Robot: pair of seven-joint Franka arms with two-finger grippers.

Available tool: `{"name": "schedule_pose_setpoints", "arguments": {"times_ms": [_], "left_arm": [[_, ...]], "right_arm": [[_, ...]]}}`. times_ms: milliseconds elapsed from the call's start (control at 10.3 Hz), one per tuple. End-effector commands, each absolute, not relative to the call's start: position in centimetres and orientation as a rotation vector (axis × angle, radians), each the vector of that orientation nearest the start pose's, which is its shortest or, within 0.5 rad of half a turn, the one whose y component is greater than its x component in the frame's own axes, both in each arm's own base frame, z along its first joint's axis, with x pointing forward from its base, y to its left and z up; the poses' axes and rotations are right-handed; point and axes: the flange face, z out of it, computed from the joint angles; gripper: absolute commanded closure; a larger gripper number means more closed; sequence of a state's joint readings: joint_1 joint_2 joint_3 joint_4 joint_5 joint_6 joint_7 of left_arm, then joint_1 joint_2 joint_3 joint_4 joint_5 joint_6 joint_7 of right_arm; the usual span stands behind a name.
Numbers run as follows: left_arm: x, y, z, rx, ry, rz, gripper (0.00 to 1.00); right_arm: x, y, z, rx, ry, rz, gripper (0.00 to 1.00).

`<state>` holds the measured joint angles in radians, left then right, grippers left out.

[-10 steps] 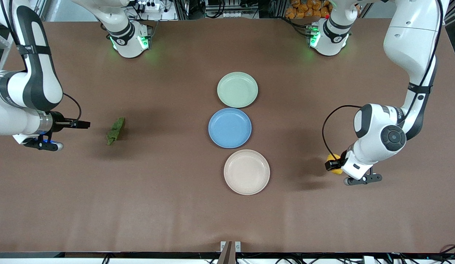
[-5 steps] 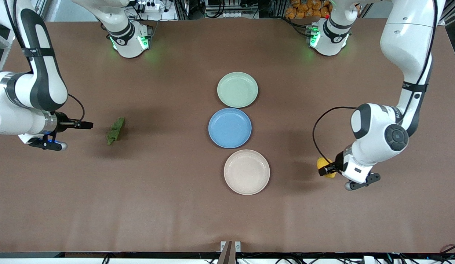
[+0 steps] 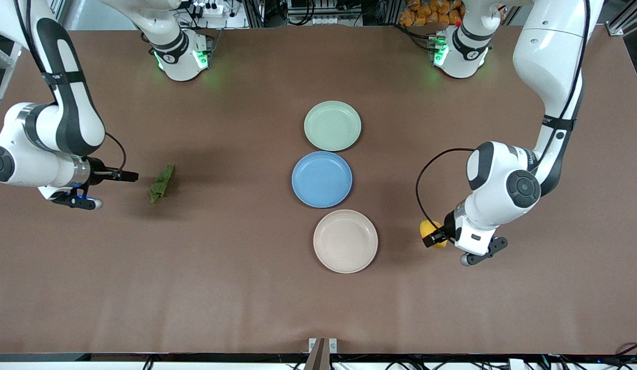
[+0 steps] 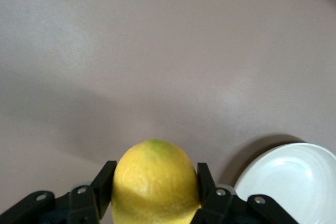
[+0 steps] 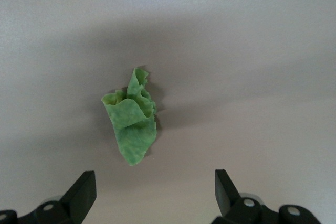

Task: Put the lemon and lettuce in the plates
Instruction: 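Carry the lemon to the cream plate while the right gripper grasps lettuce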

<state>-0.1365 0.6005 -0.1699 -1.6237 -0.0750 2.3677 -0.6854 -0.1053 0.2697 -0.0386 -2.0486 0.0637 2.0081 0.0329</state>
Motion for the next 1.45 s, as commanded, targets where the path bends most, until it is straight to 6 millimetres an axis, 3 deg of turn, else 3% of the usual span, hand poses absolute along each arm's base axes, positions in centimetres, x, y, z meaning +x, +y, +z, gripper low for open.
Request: {"name": "schedule_pose_setpoints", "arguments": {"times_ms": [0,388,775,1066,1260,1357], "left_arm": [[67.6,-23.1,29.5,-3.255,-0.855,-0.096,1.0],[67.5,-27.8,29.1,-3.226,-1.037,-0.094,1.0],[66.7,-32.0,26.6,-3.234,-1.212,-0.181,1.0],[65.6,-34.3,26.4,-3.23,-1.248,-0.166,1.0],[65.4,-34.8,25.8,-3.235,-1.246,-0.168,1.0],[64.5,-36.4,25.4,-3.247,-1.212,-0.157,1.0]], "right_arm": [[54.2,-7.5,27.0,-2.995,0.404,0.471,0.0],[54.2,-6.3,24.6,-2.997,0.501,0.501,0.0],[52.2,-5.2,20.1,-3.013,0.57,0.438,0.0],[52.2,-4.0,19.8,-2.978,0.631,0.449,0.0],[52.1,-3.9,19.2,-2.951,0.66,0.455,0.0],[51.9,-3.4,18.6,-2.956,0.652,0.453,0.0]]}}
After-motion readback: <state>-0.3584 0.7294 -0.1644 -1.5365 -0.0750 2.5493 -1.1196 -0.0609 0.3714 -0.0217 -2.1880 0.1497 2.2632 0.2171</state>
